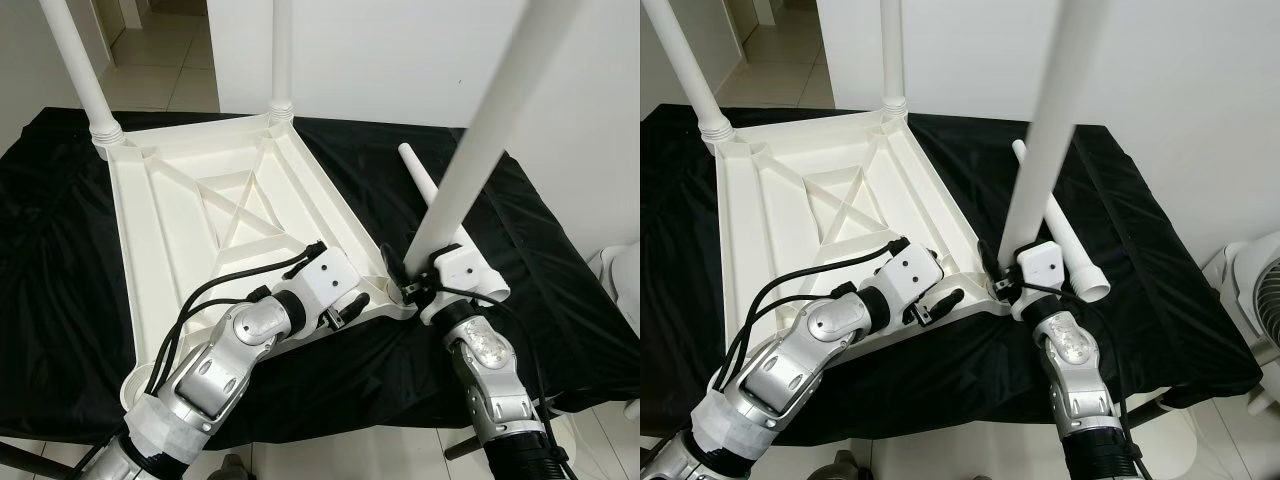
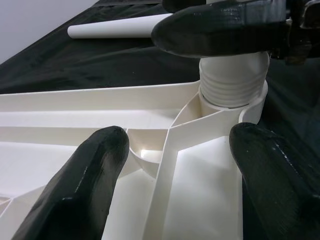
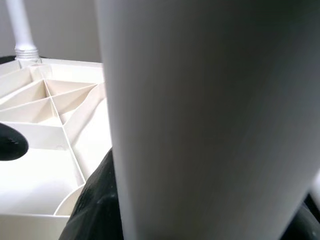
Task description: Building children table
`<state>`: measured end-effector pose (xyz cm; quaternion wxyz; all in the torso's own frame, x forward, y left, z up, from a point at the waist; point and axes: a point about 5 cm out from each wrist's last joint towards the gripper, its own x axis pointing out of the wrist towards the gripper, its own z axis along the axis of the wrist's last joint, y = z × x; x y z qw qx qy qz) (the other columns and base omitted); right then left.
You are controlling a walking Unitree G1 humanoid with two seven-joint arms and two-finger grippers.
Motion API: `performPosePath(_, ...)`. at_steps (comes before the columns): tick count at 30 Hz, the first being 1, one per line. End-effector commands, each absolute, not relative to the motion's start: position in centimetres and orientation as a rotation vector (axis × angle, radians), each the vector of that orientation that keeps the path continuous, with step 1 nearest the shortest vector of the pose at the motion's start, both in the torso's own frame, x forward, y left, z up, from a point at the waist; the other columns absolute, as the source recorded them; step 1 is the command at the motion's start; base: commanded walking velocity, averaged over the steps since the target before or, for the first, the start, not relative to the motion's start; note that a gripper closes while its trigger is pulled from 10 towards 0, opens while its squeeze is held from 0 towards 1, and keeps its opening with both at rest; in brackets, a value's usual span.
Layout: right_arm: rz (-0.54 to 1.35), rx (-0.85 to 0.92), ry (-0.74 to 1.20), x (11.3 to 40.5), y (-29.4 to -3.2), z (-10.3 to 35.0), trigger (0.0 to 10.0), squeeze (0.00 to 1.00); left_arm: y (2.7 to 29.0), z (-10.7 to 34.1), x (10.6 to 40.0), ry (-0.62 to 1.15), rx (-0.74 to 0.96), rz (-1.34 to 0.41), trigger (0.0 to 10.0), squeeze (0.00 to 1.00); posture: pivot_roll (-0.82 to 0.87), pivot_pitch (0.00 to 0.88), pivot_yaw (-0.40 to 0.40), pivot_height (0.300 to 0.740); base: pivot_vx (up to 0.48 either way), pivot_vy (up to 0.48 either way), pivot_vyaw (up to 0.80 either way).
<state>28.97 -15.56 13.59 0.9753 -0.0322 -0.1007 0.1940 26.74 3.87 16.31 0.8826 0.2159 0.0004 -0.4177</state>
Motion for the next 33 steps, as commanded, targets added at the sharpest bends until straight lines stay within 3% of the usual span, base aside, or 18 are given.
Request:
performPosePath(1, 0.365, -0.006, -0.026, 28.6, -16.1, 10.5, 10.0, 0.00, 4.1, 16.2, 26.6, 0.013, 0.461, -0.869, 10.0, 0.00, 0.11, 0.044, -0.019, 0.740, 0.000, 0.000, 0.00)
performPosePath(21, 0.270, 0.115, 0.103, 29.1, -17.0, 9.4, 10.0, 0.00, 4.2, 16.5, 26.5, 0.007, 0.460, -0.868, 10.0, 0.00, 0.11, 0.047, -0.016, 0.740, 0.000, 0.000, 0.00)
performPosePath(33, 0.222, 0.083, 0.076, 29.1, -16.9, 9.8, 10.0, 0.00, 4.1, 16.5, 26.4, 0.005, 0.460, -0.874, 10.0, 0.00, 0.11, 0.047, -0.019, 0.740, 0.000, 0.000, 0.00)
